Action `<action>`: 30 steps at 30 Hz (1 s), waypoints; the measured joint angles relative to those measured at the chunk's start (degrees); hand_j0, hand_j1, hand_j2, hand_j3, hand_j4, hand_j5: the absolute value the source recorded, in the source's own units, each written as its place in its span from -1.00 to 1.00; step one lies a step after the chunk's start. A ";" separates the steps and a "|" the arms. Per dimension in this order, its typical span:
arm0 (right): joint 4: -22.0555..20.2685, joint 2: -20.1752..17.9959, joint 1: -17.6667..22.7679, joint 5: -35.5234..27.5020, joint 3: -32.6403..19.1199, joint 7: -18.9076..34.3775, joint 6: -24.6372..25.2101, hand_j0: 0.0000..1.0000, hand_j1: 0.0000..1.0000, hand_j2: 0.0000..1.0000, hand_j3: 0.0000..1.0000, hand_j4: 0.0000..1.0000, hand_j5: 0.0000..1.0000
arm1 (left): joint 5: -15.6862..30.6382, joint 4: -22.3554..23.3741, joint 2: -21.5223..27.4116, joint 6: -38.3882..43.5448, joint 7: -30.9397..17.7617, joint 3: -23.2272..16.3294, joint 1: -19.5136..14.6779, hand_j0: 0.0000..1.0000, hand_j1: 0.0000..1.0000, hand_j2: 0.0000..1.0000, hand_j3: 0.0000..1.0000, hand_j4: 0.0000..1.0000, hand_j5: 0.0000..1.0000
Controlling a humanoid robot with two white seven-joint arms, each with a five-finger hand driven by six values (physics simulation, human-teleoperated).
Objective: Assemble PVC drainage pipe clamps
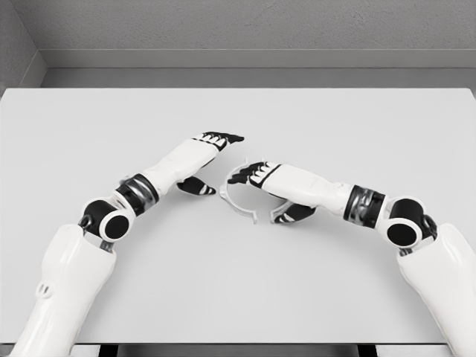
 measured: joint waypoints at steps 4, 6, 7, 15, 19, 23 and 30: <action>-0.01 0.20 0.00 -0.01 0.03 0.00 0.00 1.00 1.00 1.00 1.00 1.00 1.00 | -0.15 -0.11 -0.40 -0.03 -0.01 -0.07 0.00 1.00 1.00 1.00 1.00 1.00 1.00; -0.01 0.23 0.00 -0.01 0.03 0.00 0.00 1.00 1.00 1.00 1.00 1.00 1.00 | -0.22 -0.11 -0.64 -0.04 -0.02 -0.08 0.00 1.00 1.00 1.00 1.00 1.00 1.00; -0.03 0.24 0.00 -0.01 0.03 0.00 0.00 1.00 1.00 1.00 1.00 1.00 1.00 | -0.26 -0.11 -0.77 -0.04 -0.02 -0.09 0.00 1.00 1.00 1.00 1.00 1.00 1.00; -0.08 0.49 0.00 -0.15 0.04 0.00 0.00 1.00 1.00 1.00 1.00 1.00 1.00 | -0.42 0.11 -1.62 0.09 -0.03 -0.77 0.00 1.00 1.00 1.00 1.00 1.00 1.00; -0.09 0.53 0.09 -0.18 0.04 0.00 0.00 1.00 1.00 1.00 1.00 1.00 1.00 | -0.43 0.05 -1.84 0.12 -0.03 -0.92 0.00 1.00 1.00 1.00 1.00 1.00 1.00; -0.49 0.45 0.53 -0.16 0.00 0.01 -0.07 1.00 1.00 1.00 1.00 1.00 1.00 | -0.31 -0.05 -1.55 0.13 -0.04 -0.50 0.00 1.00 1.00 1.00 1.00 1.00 1.00; -0.62 -0.03 0.62 -0.18 -0.51 0.01 -0.09 1.00 1.00 1.00 1.00 1.00 1.00 | -0.22 0.41 -1.15 0.23 -0.04 0.23 -1.14 1.00 1.00 1.00 1.00 1.00 1.00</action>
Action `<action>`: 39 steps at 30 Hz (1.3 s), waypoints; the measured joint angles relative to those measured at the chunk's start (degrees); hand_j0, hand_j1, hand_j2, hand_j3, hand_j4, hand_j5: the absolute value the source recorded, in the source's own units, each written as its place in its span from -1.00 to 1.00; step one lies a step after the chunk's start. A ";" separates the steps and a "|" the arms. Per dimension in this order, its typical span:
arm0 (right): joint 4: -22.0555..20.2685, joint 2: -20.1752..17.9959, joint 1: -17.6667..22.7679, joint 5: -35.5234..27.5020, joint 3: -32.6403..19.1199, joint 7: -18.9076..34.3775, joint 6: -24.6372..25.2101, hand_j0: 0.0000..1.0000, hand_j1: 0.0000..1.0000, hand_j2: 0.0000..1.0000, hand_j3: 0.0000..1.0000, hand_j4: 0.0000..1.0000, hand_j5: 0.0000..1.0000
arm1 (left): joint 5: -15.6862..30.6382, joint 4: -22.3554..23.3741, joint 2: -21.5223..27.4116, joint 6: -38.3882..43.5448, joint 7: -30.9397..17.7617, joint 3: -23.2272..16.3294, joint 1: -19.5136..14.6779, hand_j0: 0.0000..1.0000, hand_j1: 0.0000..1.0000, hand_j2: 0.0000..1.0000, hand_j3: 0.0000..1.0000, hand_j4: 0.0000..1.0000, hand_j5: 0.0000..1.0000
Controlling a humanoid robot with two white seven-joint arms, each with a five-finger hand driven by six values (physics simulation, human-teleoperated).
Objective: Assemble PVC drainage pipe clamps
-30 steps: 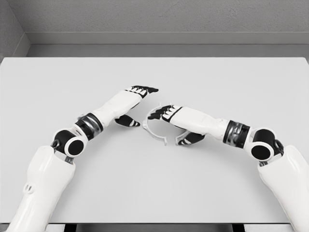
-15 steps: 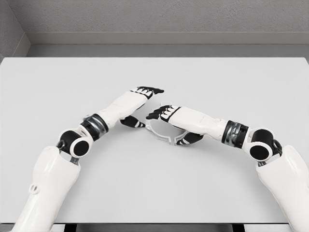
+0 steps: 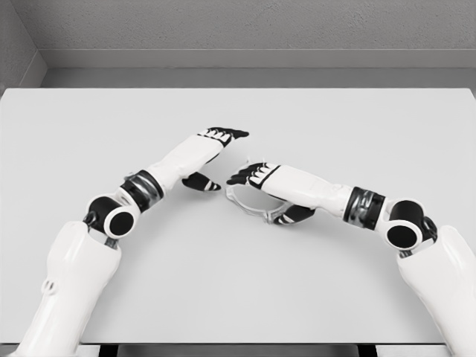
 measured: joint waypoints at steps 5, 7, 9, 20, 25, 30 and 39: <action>0.19 -0.85 -0.18 0.04 -0.35 0.00 0.00 1.00 1.00 1.00 1.00 1.00 1.00 | 0.00 1.24 -0.08 1.18 0.03 0.25 -1.49 1.00 1.00 1.00 1.00 1.00 1.00; 0.23 -1.31 -0.18 0.02 -0.43 0.00 0.00 1.00 1.00 1.00 1.00 1.00 1.00 | 0.02 2.09 -0.29 1.42 0.04 0.21 -2.46 1.00 1.00 1.00 1.00 1.00 1.00; 0.18 -2.15 0.09 0.01 -0.78 0.00 -0.03 1.00 1.00 1.00 1.00 1.00 1.00 | -0.01 3.05 -0.48 1.54 0.05 0.11 -3.16 1.00 1.00 1.00 1.00 1.00 1.00; -0.12 -12.16 -0.18 -0.52 -10.12 0.00 -0.27 1.00 1.00 1.00 1.00 1.00 1.00 | -0.07 4.74 -2.87 1.91 0.14 -0.25 -5.80 1.00 1.00 1.00 1.00 1.00 1.00; 0.80 -16.64 -0.26 -0.33 -13.29 0.00 -0.19 1.00 1.00 1.00 1.00 1.00 1.00 | -0.05 7.45 -3.88 5.61 0.25 -0.18 -9.05 1.00 1.00 1.00 1.00 1.00 1.00; 1.10 -17.64 -0.26 -0.38 -13.45 0.00 -0.23 1.00 1.00 1.00 1.00 1.00 1.00 | -0.08 9.22 -4.63 6.49 0.30 -0.50 -9.23 1.00 1.00 1.00 1.00 1.00 1.00; 0.68 -17.38 0.00 -0.45 -13.28 0.00 -0.41 1.00 1.00 1.00 1.00 1.00 1.00 | -0.07 9.21 -4.23 6.68 0.31 -0.94 -7.74 1.00 1.00 1.00 1.00 1.00 1.00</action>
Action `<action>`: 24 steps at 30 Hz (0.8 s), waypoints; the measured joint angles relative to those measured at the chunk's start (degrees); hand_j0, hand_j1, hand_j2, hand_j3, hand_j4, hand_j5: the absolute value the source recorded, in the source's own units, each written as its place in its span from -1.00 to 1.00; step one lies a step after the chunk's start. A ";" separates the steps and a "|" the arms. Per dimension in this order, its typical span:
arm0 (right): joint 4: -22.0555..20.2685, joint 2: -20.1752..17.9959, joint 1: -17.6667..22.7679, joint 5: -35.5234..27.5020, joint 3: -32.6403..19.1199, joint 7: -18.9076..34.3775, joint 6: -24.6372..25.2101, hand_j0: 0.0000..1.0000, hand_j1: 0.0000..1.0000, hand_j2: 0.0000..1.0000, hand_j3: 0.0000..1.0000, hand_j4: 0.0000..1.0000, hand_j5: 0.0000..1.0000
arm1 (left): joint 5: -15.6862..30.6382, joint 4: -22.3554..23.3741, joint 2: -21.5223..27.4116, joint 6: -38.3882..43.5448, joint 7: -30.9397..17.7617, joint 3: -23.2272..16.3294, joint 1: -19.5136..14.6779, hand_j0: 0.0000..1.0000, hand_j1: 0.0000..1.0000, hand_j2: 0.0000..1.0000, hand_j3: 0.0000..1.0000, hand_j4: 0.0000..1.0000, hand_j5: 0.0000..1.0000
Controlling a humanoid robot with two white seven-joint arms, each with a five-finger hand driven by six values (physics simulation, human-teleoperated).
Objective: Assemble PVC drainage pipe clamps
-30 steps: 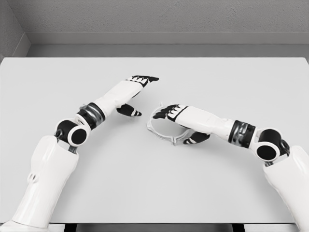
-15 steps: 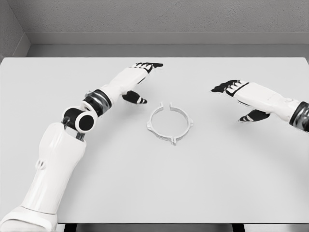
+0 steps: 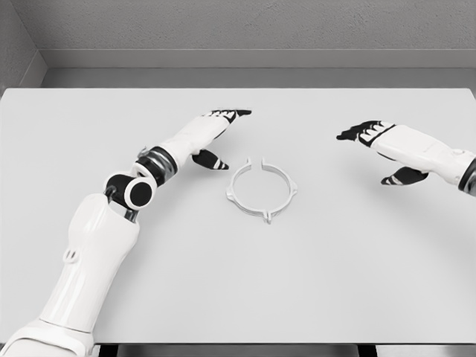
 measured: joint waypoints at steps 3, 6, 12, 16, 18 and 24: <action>-0.10 0.05 -0.09 -0.05 0.29 0.00 -0.07 1.00 1.00 1.00 1.00 1.00 1.00 | 0.00 -0.12 0.00 0.01 0.00 -0.04 0.26 1.00 1.00 1.00 1.00 1.00 1.00; -0.38 0.03 0.18 -0.03 0.57 0.00 -0.11 1.00 1.00 1.00 1.00 1.00 1.00 | -0.02 -0.24 -0.10 -0.05 0.00 -0.40 0.44 1.00 1.00 1.00 1.00 1.00 1.00; -1.72 -0.09 0.26 -0.05 1.06 0.00 -0.07 1.00 1.00 1.00 1.00 1.00 1.00 | -0.01 -0.39 -0.24 -0.07 0.00 -0.91 1.05 1.00 1.00 1.00 1.00 1.00 1.00; -1.93 -0.25 0.44 -0.07 1.17 0.00 -0.11 1.00 1.00 1.00 1.00 1.00 1.00 | -0.01 -0.40 -0.40 -0.08 0.00 -1.13 1.05 1.00 1.00 1.00 1.00 1.00 1.00; -1.96 -0.28 0.35 -0.07 1.21 0.00 -0.12 1.00 1.00 1.00 1.00 1.00 1.00 | -0.01 -0.42 -0.46 -0.08 0.00 -1.27 1.05 1.00 1.00 1.00 1.00 1.00 1.00; -2.00 -0.38 0.35 -0.02 1.23 0.00 -0.13 1.00 1.00 1.00 1.00 1.00 1.00 | -0.02 -0.54 -0.64 -0.08 0.01 -1.51 1.05 1.00 1.00 1.00 1.00 1.00 1.00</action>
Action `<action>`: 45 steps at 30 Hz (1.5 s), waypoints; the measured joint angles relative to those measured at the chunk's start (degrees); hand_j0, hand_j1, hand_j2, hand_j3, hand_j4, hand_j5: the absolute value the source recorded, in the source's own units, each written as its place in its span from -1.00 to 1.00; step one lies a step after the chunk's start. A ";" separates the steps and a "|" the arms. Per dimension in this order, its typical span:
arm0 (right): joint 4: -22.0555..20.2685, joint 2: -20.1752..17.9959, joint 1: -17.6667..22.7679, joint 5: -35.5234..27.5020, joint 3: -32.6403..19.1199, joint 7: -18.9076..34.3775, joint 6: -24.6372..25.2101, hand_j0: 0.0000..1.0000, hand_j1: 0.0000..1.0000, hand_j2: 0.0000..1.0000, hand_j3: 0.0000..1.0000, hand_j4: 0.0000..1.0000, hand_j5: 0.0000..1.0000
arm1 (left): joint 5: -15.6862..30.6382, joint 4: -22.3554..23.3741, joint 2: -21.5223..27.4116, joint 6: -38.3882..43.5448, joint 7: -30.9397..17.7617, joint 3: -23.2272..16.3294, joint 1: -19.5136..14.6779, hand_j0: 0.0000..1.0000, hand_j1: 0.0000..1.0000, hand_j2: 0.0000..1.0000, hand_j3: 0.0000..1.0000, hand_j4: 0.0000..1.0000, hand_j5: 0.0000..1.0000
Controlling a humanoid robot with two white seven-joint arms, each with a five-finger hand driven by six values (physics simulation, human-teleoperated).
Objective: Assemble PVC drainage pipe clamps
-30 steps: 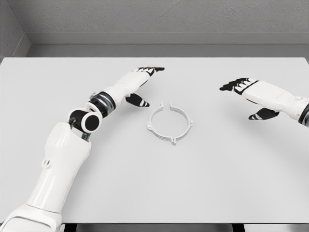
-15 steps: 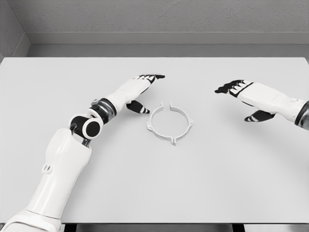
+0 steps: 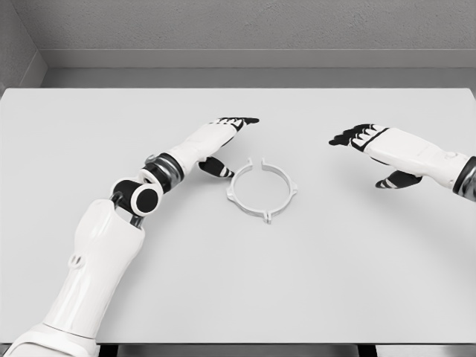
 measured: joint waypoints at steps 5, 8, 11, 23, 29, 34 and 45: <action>-0.07 0.07 0.00 0.02 0.28 0.00 -0.02 1.00 1.00 1.00 1.00 1.00 1.00 | 0.01 -0.18 -0.11 0.00 -0.06 -0.26 0.00 1.00 1.00 1.00 1.00 1.00 1.00; -0.06 0.04 0.00 0.02 0.33 0.00 -0.06 1.00 1.00 1.00 1.00 1.00 1.00 | 0.02 -0.31 -0.02 0.05 -0.08 -0.10 -0.18 1.00 1.00 1.00 1.00 1.00 1.00; -0.06 0.00 0.00 0.03 0.35 0.00 -0.08 1.00 1.00 1.00 1.00 1.00 1.00 | 0.13 -0.27 0.28 0.08 -0.09 0.58 -0.44 1.00 1.00 1.00 1.00 1.00 1.00; -0.07 0.07 -0.09 0.03 0.69 0.00 -0.09 1.00 1.00 1.00 1.00 1.00 1.00 | 0.69 -6.45 2.40 -0.11 -0.10 3.18 5.10 1.00 1.00 1.00 1.00 1.00 1.00; 0.05 0.16 -0.09 0.14 0.84 0.00 -0.08 1.00 1.00 1.00 1.00 1.00 1.00 | 0.75 -9.83 3.27 -0.17 -0.10 4.27 7.82 1.00 1.00 1.00 1.00 1.00 1.00; 0.03 0.30 -0.18 0.20 0.88 0.00 -0.09 1.00 1.00 1.00 1.00 1.00 1.00 | 1.08 -12.88 3.71 -0.46 -0.09 4.58 10.20 1.00 1.00 1.00 1.00 1.00 1.00; -0.13 0.31 -0.18 -0.06 1.86 0.00 -0.08 1.00 1.00 1.00 1.00 1.00 1.00 | 1.41 -16.27 4.26 -0.60 -0.09 4.12 12.57 1.00 1.00 1.00 1.00 1.00 1.00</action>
